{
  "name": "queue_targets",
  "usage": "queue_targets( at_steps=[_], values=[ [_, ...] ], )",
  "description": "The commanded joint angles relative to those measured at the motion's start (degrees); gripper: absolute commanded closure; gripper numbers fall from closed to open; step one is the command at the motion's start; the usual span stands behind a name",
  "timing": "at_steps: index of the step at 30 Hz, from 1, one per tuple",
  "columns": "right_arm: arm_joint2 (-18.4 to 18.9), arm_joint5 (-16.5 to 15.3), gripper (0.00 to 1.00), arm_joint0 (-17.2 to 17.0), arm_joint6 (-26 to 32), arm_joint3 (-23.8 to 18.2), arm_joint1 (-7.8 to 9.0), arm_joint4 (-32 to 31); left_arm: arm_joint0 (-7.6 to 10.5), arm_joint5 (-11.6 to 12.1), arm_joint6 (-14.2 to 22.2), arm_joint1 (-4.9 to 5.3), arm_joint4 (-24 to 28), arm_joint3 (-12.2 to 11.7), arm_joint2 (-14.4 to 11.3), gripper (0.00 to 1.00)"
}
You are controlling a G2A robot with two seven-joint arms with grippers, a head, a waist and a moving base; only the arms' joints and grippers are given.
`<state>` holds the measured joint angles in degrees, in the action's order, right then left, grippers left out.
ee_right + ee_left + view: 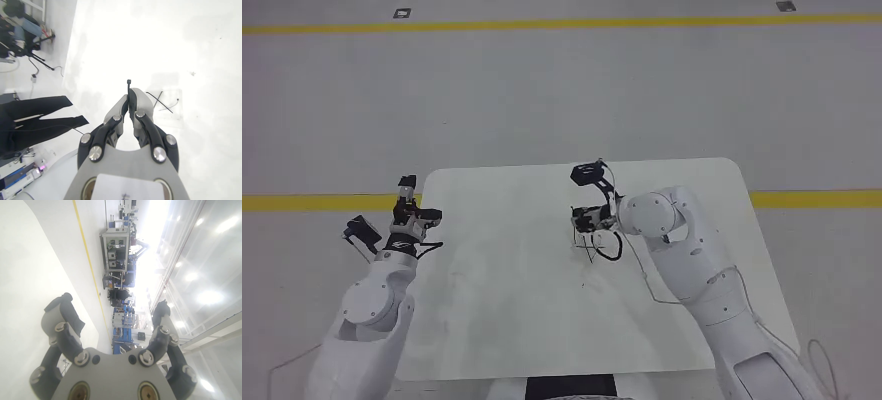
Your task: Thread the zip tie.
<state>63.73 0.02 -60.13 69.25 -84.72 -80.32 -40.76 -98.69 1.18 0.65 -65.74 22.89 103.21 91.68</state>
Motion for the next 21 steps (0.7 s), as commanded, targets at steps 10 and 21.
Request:
queue_targets(
  at_steps=[10, 21],
  values=[
    [-1.02, 8.84, 1.00, 7.83, -6.15, 9.02, -1.72, 13.58, 3.32, 18.30, 0.27, 1.03, -42.88, -5.21, -3.97, 0.00],
    [-0.86, 9.05, 1.00, 7.71, -7.39, 9.27, -1.82, 14.57, 3.49, 18.30, 0.91, 1.05, -44.40, -4.35, -4.84, 0.00]
  ],
)
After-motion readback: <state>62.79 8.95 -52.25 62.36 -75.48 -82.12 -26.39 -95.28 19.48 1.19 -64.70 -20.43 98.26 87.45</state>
